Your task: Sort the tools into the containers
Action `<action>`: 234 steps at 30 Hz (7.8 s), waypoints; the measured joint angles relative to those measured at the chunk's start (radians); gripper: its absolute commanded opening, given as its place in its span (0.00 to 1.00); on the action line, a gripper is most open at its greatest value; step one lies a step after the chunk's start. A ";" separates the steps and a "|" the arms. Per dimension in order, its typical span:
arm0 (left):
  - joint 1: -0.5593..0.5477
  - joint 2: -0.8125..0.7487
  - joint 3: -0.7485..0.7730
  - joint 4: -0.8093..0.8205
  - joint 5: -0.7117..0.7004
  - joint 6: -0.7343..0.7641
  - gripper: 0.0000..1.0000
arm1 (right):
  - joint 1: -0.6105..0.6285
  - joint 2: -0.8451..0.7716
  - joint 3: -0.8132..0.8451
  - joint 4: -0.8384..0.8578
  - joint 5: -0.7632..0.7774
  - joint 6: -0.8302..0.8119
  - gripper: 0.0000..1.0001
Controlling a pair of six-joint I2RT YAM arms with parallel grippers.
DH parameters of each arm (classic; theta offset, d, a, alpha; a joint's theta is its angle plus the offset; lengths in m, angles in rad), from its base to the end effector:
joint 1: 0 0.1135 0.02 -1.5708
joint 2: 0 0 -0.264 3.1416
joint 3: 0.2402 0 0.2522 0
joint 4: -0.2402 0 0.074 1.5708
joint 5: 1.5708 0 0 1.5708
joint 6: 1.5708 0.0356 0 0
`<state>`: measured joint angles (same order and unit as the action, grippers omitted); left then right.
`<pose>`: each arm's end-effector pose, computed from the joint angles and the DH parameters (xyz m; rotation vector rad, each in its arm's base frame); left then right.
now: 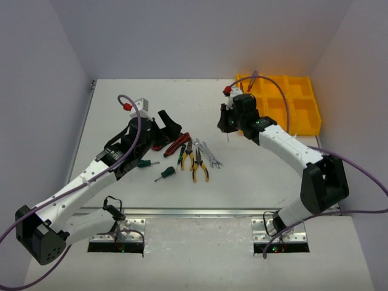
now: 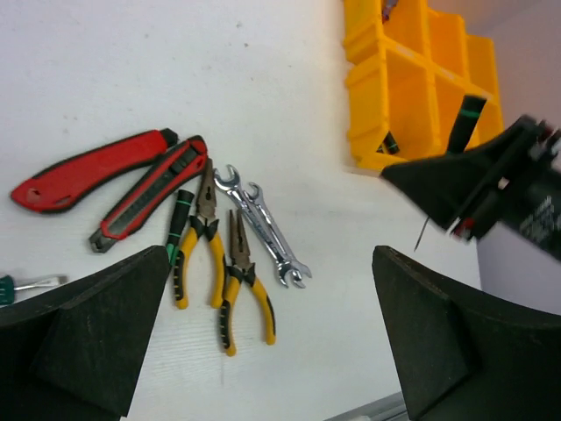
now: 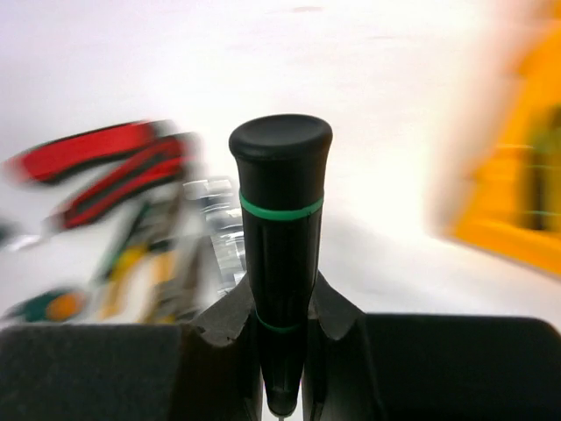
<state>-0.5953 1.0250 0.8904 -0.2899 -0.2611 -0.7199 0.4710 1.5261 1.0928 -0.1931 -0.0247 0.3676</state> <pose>0.1977 -0.1228 0.3211 -0.2968 2.0068 -0.5874 0.3066 0.1571 0.2646 -0.1299 2.2376 0.4913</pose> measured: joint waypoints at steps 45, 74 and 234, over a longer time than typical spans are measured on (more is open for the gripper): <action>0.000 0.360 0.010 -0.114 0.003 0.169 0.77 | -0.286 0.208 0.410 -0.330 0.202 -0.232 0.89; 0.000 0.937 0.376 -0.140 0.014 0.289 0.16 | -0.232 -0.430 -0.195 -0.192 -0.298 0.011 0.77; 0.366 0.962 0.559 -0.501 0.268 0.577 0.93 | 0.336 -0.361 -0.290 -0.241 0.091 0.204 0.99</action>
<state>-0.2295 1.9868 1.4489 -0.7911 0.0066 -0.1426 0.8066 1.1649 0.8032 -0.4345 0.0665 0.5717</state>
